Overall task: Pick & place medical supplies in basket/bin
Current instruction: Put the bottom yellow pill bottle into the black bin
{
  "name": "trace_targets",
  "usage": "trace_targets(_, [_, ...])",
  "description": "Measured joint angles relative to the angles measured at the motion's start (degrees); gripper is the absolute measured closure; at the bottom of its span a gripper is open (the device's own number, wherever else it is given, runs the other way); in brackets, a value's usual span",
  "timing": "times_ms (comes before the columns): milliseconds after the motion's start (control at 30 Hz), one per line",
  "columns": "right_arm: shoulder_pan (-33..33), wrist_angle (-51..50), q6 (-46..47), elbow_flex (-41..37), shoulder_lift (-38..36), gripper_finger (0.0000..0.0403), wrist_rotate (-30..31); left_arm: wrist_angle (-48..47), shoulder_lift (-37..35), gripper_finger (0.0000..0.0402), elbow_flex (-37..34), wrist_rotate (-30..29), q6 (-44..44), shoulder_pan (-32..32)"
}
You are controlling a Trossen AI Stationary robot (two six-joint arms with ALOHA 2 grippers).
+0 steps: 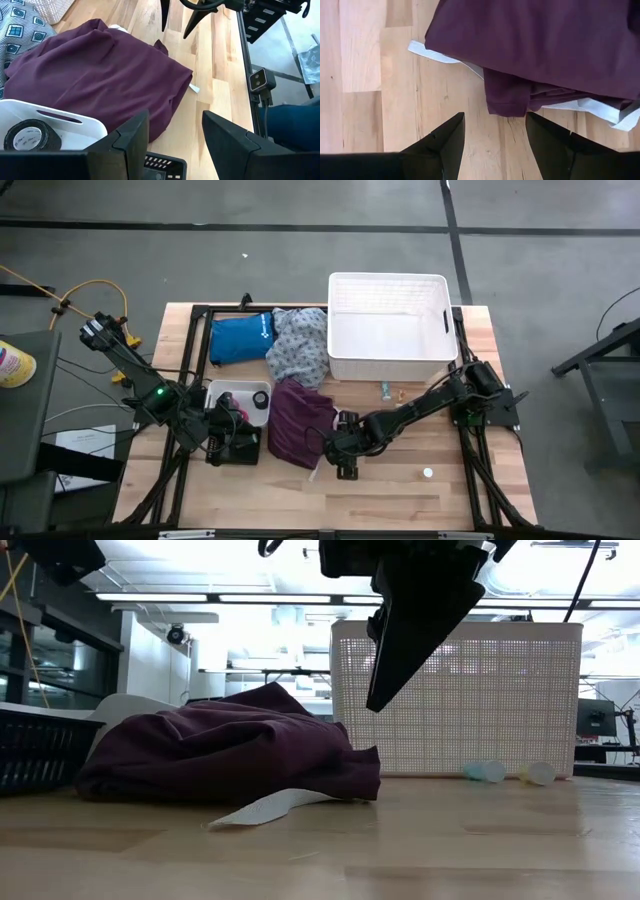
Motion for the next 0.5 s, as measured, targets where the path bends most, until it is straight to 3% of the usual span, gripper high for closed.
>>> trace_targets(500, [3.6, -5.6, 1.7, 0.0, -0.6, 0.0206, -5.5, 0.2, 0.0, 0.0224, 0.0, 0.0, 0.0, 0.0])
